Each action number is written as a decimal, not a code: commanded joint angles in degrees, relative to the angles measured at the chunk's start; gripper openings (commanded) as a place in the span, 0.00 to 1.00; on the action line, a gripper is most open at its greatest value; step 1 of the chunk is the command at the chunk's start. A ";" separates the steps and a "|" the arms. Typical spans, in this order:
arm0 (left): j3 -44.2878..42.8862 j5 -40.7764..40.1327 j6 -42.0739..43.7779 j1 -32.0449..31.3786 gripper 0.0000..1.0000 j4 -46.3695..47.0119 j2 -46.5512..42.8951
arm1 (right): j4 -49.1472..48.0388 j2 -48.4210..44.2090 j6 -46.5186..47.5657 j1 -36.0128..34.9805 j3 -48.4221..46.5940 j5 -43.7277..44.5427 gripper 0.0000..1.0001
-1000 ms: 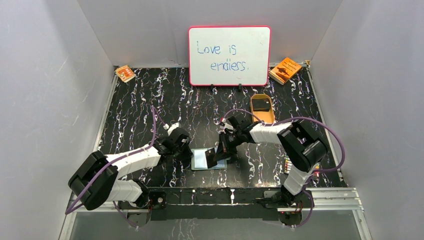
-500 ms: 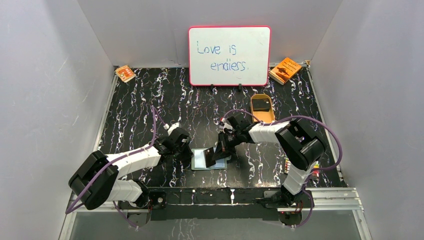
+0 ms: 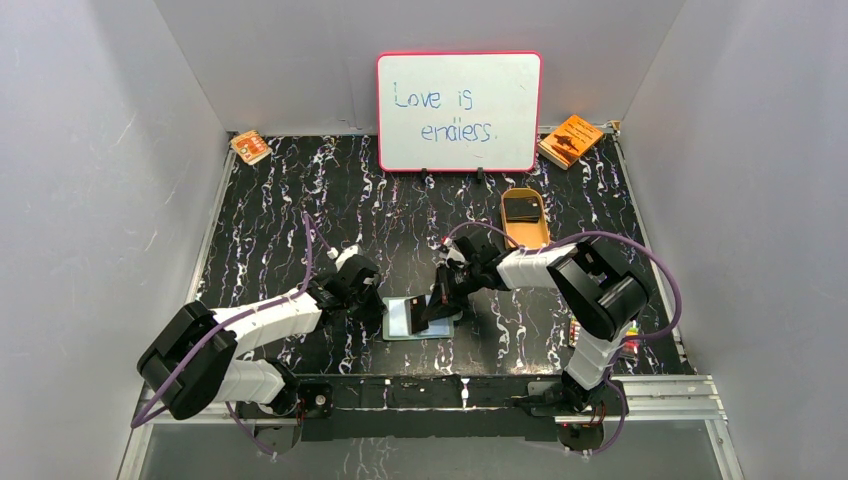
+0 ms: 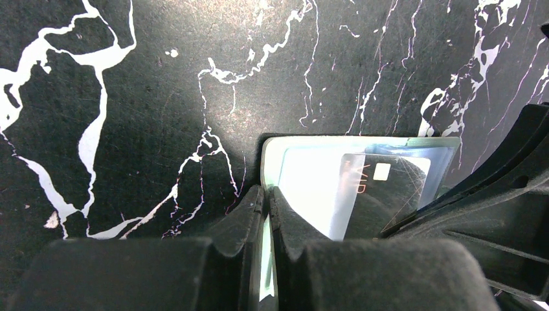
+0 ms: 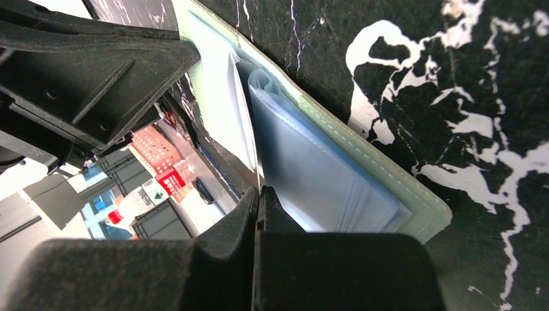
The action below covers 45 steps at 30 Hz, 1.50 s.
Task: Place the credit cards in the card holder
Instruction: Insert the credit card into the card holder.
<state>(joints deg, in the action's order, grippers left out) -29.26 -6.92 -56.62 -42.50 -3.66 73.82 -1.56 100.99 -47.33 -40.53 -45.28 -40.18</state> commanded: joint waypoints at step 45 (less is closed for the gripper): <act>3.41 0.31 0.29 0.05 0.03 -3.47 1.12 | -9.82 2.31 -11.45 -3.44 1.44 4.82 0.00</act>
<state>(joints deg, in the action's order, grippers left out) -28.58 -6.72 -56.64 -42.46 -2.44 73.63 -10.90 104.88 -57.10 -43.20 -44.10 -40.01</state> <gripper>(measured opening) 0.039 0.053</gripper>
